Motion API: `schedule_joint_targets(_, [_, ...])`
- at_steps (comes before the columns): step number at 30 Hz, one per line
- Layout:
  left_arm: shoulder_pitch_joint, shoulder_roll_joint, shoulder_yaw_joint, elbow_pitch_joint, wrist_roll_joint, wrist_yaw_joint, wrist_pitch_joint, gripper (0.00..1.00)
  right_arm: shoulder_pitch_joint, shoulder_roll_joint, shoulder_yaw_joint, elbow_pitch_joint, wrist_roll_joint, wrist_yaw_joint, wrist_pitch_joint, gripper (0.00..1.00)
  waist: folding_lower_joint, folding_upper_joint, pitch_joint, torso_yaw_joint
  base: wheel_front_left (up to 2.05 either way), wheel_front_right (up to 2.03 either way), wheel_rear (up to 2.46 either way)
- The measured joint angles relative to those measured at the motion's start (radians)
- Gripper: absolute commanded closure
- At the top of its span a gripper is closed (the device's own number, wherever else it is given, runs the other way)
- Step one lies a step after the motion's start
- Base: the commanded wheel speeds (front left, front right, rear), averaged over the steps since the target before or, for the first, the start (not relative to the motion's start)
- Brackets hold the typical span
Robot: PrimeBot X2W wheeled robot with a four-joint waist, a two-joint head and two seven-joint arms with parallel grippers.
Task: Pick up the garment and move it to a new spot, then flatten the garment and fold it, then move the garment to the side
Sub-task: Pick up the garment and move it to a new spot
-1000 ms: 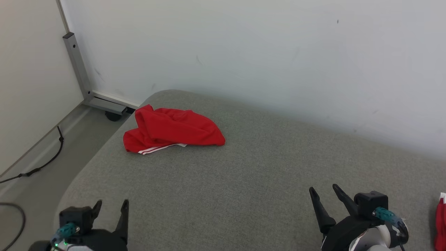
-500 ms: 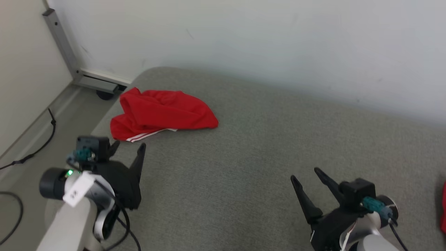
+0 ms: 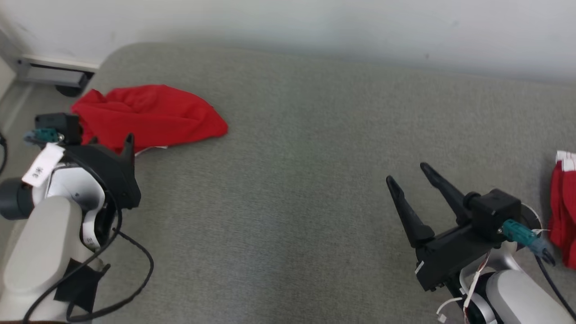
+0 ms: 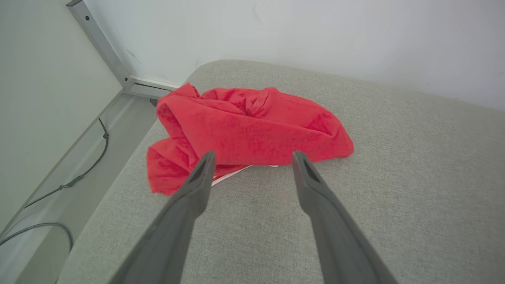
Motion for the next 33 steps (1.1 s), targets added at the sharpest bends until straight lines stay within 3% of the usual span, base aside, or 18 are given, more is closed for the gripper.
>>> schedule_joint_targets(14, [-0.141, 0.027, 0.059, 0.072, -0.014, 0.054, 0.046, 0.00, -0.042, -0.072, -0.060, -0.155, -0.012, -0.008, 0.055, 0.00, -0.0001, 0.0001, 0.218, -0.093, 0.00, 0.00, 0.00])
schedule_joint_targets(24, [-0.251, 0.023, 0.088, 0.132, 0.042, 0.082, 0.062, 0.02, -0.084, -0.095, -0.104, -0.208, -0.037, -0.009, 0.081, 0.00, -0.0001, 0.0001, 0.365, -0.121, 0.00, 0.00, 0.00])
schedule_joint_targets(25, [-0.255, 0.021, 0.091, 0.137, 0.044, 0.082, 0.058, 0.60, -0.084, -0.096, -0.106, -0.208, -0.037, -0.009, 0.085, 0.00, -0.0001, 0.0002, 0.375, -0.122, 0.00, 0.00, 0.00])
schedule_joint_targets(26, [-0.263, 0.018, 0.095, 0.142, 0.048, 0.083, 0.051, 1.00, -0.084, -0.096, -0.108, -0.205, -0.037, -0.009, 0.086, 0.00, -0.0002, 0.0001, 0.385, -0.123, 0.00, 0.00, 0.00])
schedule_joint_targets(33, [-0.304, -0.009, 0.114, 0.192, 0.063, 0.083, 0.025, 1.00, -0.107, -0.088, -0.108, -0.174, -0.038, -0.012, 0.085, 0.00, -0.0002, 0.0001, 0.395, -0.116, 0.00, 0.00, 0.00])
